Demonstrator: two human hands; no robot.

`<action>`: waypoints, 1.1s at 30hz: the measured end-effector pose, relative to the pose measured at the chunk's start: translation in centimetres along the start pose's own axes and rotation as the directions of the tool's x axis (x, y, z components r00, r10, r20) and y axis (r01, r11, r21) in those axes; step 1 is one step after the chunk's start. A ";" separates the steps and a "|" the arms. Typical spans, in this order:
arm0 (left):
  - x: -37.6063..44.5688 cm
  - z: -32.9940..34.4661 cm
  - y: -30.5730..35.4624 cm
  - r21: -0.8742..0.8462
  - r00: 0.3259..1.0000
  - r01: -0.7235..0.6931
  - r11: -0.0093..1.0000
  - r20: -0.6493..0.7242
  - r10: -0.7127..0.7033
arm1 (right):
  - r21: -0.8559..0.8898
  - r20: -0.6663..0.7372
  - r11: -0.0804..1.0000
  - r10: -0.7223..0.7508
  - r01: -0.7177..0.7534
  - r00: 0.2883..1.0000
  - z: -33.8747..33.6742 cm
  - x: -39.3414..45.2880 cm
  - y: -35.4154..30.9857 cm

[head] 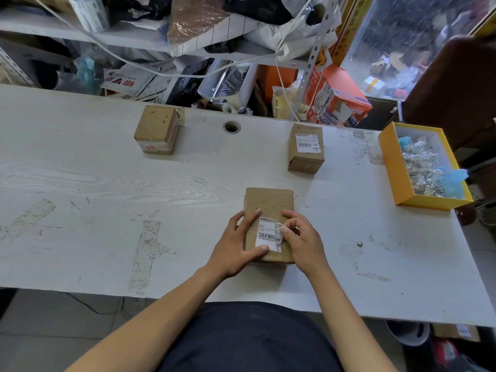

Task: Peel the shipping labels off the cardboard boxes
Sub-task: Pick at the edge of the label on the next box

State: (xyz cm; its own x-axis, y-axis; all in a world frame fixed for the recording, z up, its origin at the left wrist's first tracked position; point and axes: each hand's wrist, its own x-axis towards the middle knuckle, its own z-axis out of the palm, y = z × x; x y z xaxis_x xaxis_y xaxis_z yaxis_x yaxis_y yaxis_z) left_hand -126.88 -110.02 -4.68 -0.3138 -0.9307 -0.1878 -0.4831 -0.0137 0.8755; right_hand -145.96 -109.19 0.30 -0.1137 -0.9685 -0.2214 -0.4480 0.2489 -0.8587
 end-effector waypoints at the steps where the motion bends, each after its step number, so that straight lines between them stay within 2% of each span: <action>1: 0.0 0.0 0.0 0.001 1.000 0.001 1.000 -0.001 -0.001 | 0.000 0.001 1.000 -0.001 0.001 1.000 0.0 0.0 0.0; 33: -0.1 0.0 0.1 0.013 1.000 0.011 1.000 0.005 -0.011 | 0.108 0.011 0.994 0.026 -0.027 1.000 -0.1 0.0 0.4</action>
State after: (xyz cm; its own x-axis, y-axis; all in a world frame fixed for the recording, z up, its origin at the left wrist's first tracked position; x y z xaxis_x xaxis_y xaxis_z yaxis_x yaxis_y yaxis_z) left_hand -126.88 -109.96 -4.57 -0.3127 -0.9287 -0.1996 -0.4968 -0.0192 0.8676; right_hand -146.16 -109.05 0.01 -0.1158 -0.9617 -0.2486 -0.3462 0.2737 -0.8974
